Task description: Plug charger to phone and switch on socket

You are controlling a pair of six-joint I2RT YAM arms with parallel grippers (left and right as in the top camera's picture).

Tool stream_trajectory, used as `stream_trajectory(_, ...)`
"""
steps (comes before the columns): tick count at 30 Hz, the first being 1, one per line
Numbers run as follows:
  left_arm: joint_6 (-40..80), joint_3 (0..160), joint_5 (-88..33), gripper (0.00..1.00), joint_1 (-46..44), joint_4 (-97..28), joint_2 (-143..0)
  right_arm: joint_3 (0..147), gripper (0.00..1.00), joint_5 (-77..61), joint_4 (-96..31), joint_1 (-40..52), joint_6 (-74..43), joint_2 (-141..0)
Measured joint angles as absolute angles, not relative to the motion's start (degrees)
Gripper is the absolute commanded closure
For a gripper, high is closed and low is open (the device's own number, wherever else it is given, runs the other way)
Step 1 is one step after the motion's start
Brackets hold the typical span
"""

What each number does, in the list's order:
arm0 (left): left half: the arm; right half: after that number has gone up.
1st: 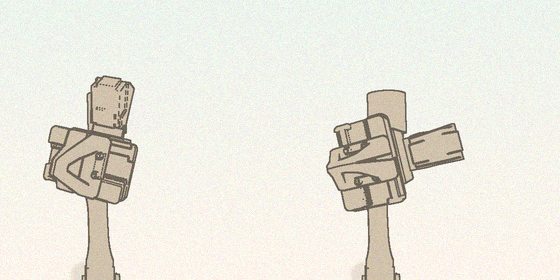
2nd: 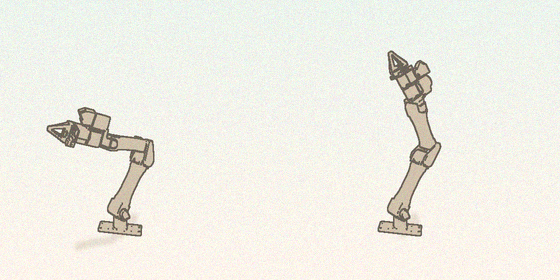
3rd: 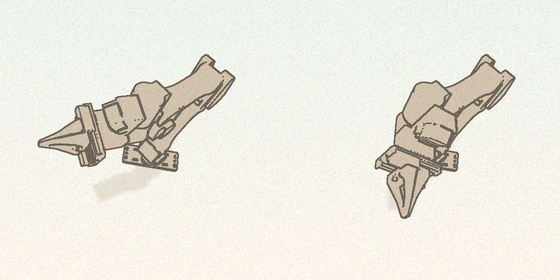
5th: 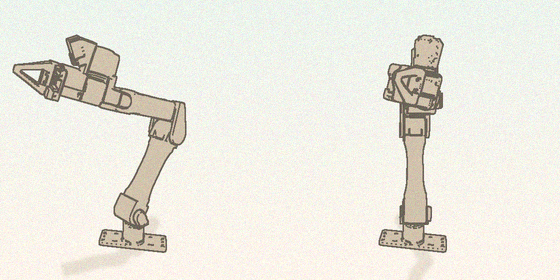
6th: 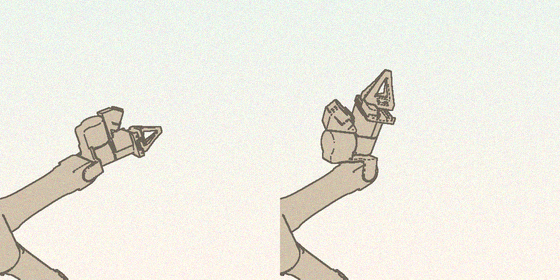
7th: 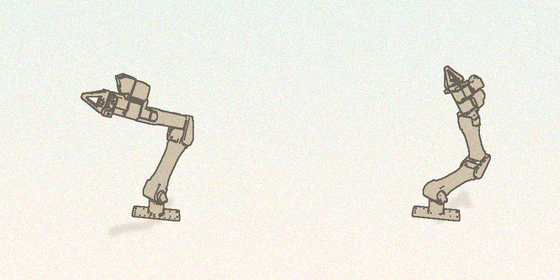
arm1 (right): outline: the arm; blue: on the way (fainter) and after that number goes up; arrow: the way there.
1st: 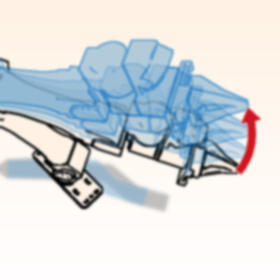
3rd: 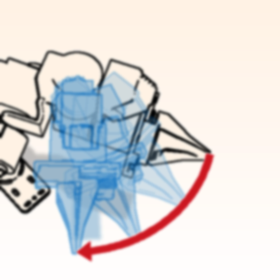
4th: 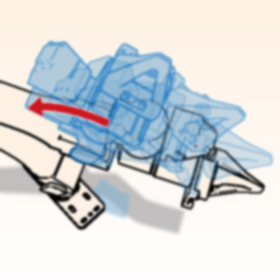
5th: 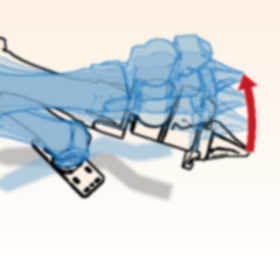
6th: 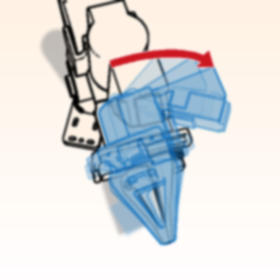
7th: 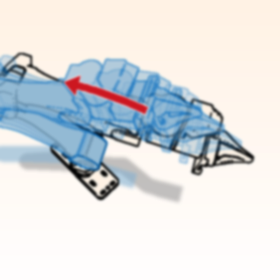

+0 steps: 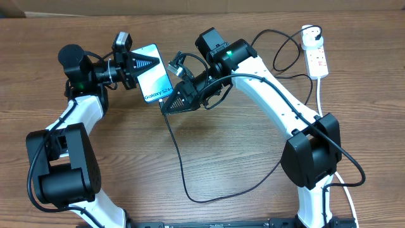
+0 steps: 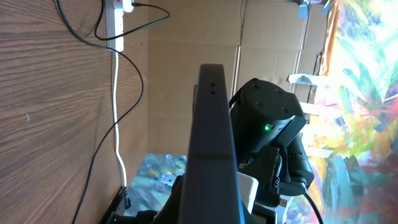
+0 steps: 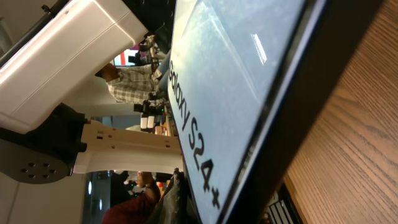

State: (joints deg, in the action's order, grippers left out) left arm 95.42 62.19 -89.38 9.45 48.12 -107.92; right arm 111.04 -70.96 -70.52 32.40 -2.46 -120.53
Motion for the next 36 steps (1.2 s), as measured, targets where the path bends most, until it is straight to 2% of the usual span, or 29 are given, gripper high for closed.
stream_trajectory(36, 95.42, 62.26, -87.29, 0.96, 9.78, 48.1, -107.92, 110.98, 0.96, -71.13, -67.22, 31.64, -6.0, -120.51)
